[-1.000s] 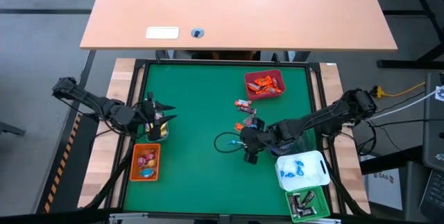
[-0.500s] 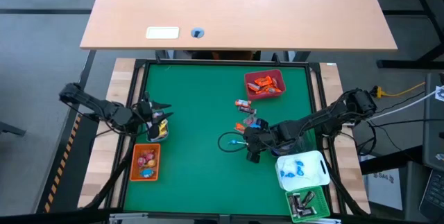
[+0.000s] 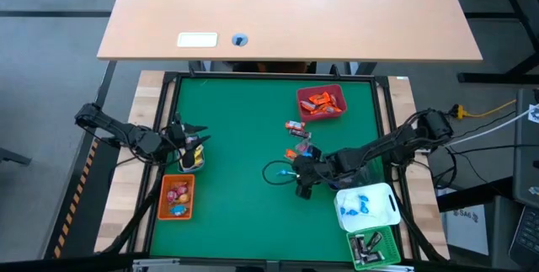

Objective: Sort candy
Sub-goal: Put the blue candy into the white bin

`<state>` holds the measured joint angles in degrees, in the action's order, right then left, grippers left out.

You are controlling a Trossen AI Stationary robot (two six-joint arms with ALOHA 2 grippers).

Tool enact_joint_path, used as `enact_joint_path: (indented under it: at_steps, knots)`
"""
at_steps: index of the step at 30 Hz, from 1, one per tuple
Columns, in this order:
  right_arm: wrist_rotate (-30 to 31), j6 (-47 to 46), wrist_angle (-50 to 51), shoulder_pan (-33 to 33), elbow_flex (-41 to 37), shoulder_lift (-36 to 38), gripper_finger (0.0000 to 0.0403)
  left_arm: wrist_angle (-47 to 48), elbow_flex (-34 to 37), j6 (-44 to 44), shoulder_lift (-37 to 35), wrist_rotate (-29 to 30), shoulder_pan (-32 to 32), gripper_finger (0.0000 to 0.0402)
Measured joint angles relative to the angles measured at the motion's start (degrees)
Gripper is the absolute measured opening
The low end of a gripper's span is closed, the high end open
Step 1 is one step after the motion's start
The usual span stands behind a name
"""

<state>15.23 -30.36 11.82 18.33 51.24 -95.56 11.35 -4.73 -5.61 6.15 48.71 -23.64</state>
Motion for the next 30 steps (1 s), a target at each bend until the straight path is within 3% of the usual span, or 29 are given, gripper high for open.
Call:
enact_joint_path:
  at_steps: [7, 15, 19, 27, 30]
  knots:
    - [0.4, 2.2, -2.2, 0.0, 0.1, -6.0, 0.0167, 0.0, 0.0, 0.0, 0.0, 0.0, 0.0, 0.0141]
    - [0.6, 2.1, -1.2, 0.0, 0.2, -6.7, 0.0162, 0.1, 0.0, -0.2, 0.0, -0.1, 0.0, 0.0141]
    - [-0.2, 2.1, -1.3, -0.4, 0.3, -7.1, 0.0126, 0.1, 0.0, -0.2, 0.0, -0.1, 0.0, 0.0141]
    - [-3.3, 2.4, -1.9, -1.6, 0.3, -8.3, 0.0013, 0.1, 0.0, -0.2, 0.0, -0.2, 0.0, 0.0141]
    - [-3.5, 2.8, -2.3, -1.6, 0.3, -8.2, 0.0010, 0.1, 0.0, -0.2, 0.0, -1.5, 0.0, 0.0141]
